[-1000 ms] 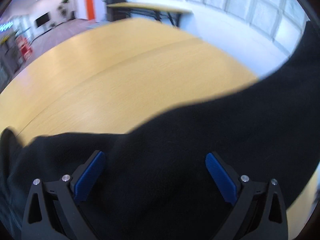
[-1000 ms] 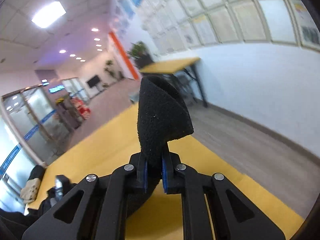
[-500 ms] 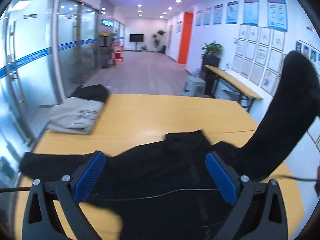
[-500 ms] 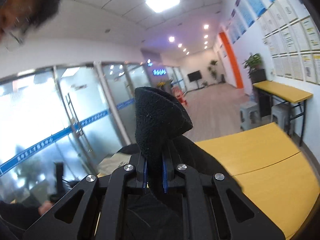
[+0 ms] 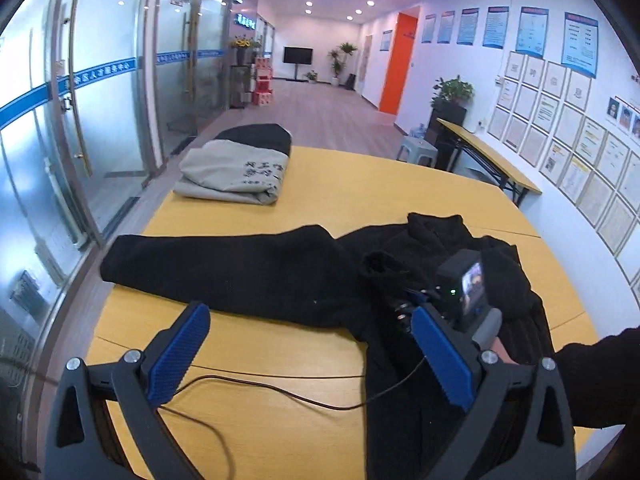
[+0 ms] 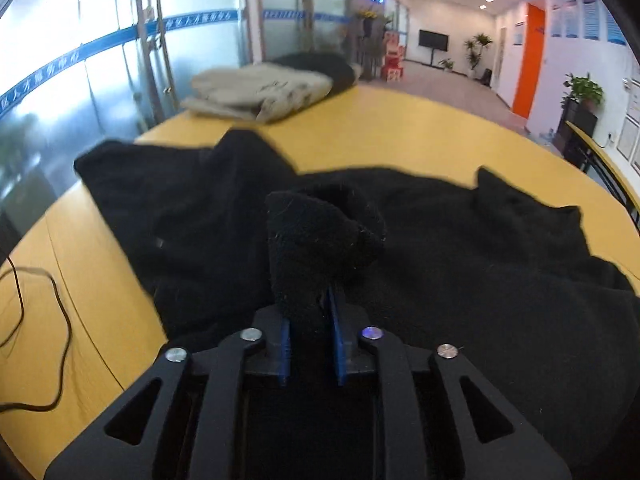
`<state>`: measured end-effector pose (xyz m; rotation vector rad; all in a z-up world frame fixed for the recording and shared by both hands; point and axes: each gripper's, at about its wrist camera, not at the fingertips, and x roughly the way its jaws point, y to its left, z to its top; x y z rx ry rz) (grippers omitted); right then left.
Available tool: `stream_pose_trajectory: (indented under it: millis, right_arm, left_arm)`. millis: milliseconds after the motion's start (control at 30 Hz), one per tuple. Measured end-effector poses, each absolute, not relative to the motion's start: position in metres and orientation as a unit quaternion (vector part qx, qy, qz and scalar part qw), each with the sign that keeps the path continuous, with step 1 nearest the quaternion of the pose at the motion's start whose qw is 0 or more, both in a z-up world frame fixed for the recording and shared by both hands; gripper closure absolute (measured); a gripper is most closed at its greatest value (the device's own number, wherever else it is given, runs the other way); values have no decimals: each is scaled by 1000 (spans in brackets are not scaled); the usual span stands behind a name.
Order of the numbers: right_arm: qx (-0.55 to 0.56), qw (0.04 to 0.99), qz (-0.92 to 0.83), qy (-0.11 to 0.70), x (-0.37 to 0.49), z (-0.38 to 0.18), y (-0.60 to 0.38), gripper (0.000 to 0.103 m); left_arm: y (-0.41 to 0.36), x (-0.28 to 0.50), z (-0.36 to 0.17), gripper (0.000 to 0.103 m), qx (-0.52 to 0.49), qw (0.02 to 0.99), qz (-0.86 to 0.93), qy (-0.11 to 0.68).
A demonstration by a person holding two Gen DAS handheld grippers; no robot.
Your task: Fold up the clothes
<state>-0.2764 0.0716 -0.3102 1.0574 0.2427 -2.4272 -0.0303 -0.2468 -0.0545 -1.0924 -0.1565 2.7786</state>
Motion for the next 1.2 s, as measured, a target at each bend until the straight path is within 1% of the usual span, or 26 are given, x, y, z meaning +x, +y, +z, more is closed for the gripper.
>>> stream_pose_trajectory:
  millis: [33, 67, 100, 167, 233, 333, 433, 467, 500, 533, 567, 600, 667, 700, 800, 867, 900, 933, 967, 1000, 1033, 1067, 1100, 1133, 1167, 1200]
  right_arm:
    - [392, 245, -883, 85, -275, -309, 75, 52]
    - [395, 253, -880, 76, -274, -300, 84, 43]
    - [393, 260, -880, 63, -270, -288, 94, 39]
    - [385, 238, -890, 47, -260, -270, 141, 19]
    - [376, 214, -901, 32, -249, -252, 190, 10]
    - [362, 176, -916, 9, -234, -226, 264, 9]
    - [398, 118, -910, 21, -250, -249, 348, 11]
    - [419, 109, -901, 20, -256, -262, 374, 19]
    - [439, 102, -892, 19, -262, -274, 398, 24]
    - [460, 94, -883, 17, -267, -286, 422, 37]
    - [468, 87, -879, 16, -269, -296, 437, 48]
    - [474, 77, -877, 8, -271, -307, 450, 51]
    - [456, 82, -885, -34, -260, -306, 486, 69]
    - [452, 89, -886, -43, -258, -307, 495, 70]
    - [458, 103, -883, -17, -261, -303, 493, 70]
    - [453, 109, -885, 7, -263, -295, 485, 65]
    - [450, 112, -886, 19, -264, -290, 481, 61]
    - [447, 110, -887, 27, -265, -289, 480, 44]
    - [445, 107, -888, 34, -266, -288, 479, 33]
    - [463, 108, -879, 28, -272, -291, 478, 33]
    - [485, 109, -867, 19, -280, -296, 478, 45]
    - [488, 118, -865, 0, -282, -289, 477, 50]
    - [471, 126, -873, -12, -280, -275, 473, 50]
    - [450, 134, -883, -22, -277, -259, 468, 44]
    - [430, 140, -892, -28, -276, -242, 461, 34]
    - [414, 148, -898, -30, -274, -229, 451, 28]
  left_arm:
    - [-240, -40, -57, 0, -363, 95, 926, -53]
    - [-232, -49, -59, 0, -361, 114, 924, -54]
    - [-225, -58, -61, 0, -359, 133, 922, -56]
    - [-208, -77, -64, 0, -353, 171, 918, -58]
    - [-180, -103, -68, 0, -346, 217, 911, -63]
    - [-129, -148, -85, 0, -347, 282, 893, -63]
    - [-72, -192, -134, 0, -383, 314, 869, -25]
    - [-56, -205, -156, 0, -403, 312, 860, -14]
    - [-48, -216, -180, 0, -429, 300, 852, -18]
    - [-43, -226, -205, 0, -458, 285, 842, -31]
    - [-43, -231, -224, 0, -476, 272, 835, -43]
    - [-46, -233, -240, 0, -489, 259, 831, -56]
    - [-51, -229, -261, 0, -497, 238, 831, -73]
    - [-51, -223, -261, 0, -494, 233, 834, -74]
    - [-47, -206, -260, 0, -500, 217, 836, -72]
    - [-43, -195, -255, 0, -497, 209, 839, -65]
    - [-42, -192, -257, 0, -499, 205, 840, -62]
    - [-42, -191, -261, 0, -501, 200, 840, -60]
    - [-42, -190, -265, 0, -504, 196, 839, -57]
    - [-41, -189, -266, 0, -501, 194, 842, -53]
    - [-40, -190, -266, 0, -500, 193, 843, -49]
    - [-42, -192, -264, 0, -500, 192, 842, -57]
    - [-47, -193, -260, 0, -499, 191, 842, -71]
    - [-58, -194, -255, 0, -494, 183, 844, -97]
    - [-74, -193, -248, 0, -485, 167, 849, -130]
    - [-93, -192, -242, 0, -475, 148, 852, -161]
